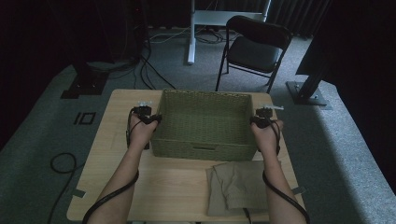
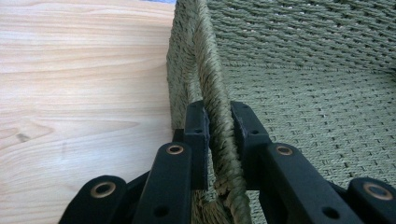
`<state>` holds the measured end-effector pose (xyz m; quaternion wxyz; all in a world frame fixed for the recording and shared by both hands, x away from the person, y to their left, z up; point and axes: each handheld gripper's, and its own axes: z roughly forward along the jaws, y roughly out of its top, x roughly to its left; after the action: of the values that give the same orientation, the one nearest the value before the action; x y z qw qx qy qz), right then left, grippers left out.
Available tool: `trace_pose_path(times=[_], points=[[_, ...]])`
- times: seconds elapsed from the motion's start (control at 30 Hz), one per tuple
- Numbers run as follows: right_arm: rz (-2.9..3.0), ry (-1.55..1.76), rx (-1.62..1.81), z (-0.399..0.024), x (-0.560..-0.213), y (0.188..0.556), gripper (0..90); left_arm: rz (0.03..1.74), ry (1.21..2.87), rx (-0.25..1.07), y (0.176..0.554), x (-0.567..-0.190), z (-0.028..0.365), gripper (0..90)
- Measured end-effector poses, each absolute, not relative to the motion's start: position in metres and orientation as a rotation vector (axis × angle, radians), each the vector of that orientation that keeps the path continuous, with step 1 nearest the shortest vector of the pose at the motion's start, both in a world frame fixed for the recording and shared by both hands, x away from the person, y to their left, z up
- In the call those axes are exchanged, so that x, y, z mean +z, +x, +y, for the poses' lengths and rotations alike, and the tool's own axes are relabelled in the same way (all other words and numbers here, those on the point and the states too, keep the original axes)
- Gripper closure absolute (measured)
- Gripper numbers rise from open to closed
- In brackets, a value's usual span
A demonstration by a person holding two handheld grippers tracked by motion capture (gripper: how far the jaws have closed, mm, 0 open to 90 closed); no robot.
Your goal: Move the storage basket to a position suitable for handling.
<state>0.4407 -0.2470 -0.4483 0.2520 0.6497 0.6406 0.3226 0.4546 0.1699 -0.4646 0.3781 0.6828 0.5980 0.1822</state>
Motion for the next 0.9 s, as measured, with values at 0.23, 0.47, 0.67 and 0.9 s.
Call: trace_pose_path(times=[0.23, 0.47, 0.67, 0.9], points=[[1.733, 1.769, 0.87, -0.265, -0.449, 0.439, 80.5, 1.52, 1.745, 0.468, 0.457, -0.465, 0.152, 79.8], [1.718, 1.785, 0.859, -0.285, -0.448, 0.437, 80.6, 1.506, 1.754, 0.453, 0.459, -0.465, 0.131, 79.7], [1.715, 1.783, 0.863, -0.299, -0.449, 0.435, 80.6, 1.505, 1.754, 0.457, 0.456, -0.466, 0.119, 79.6], [1.736, 1.761, 0.863, -0.302, -0.449, 0.434, 80.6, 1.525, 1.744, 0.451, 0.449, -0.465, 0.118, 79.6]])
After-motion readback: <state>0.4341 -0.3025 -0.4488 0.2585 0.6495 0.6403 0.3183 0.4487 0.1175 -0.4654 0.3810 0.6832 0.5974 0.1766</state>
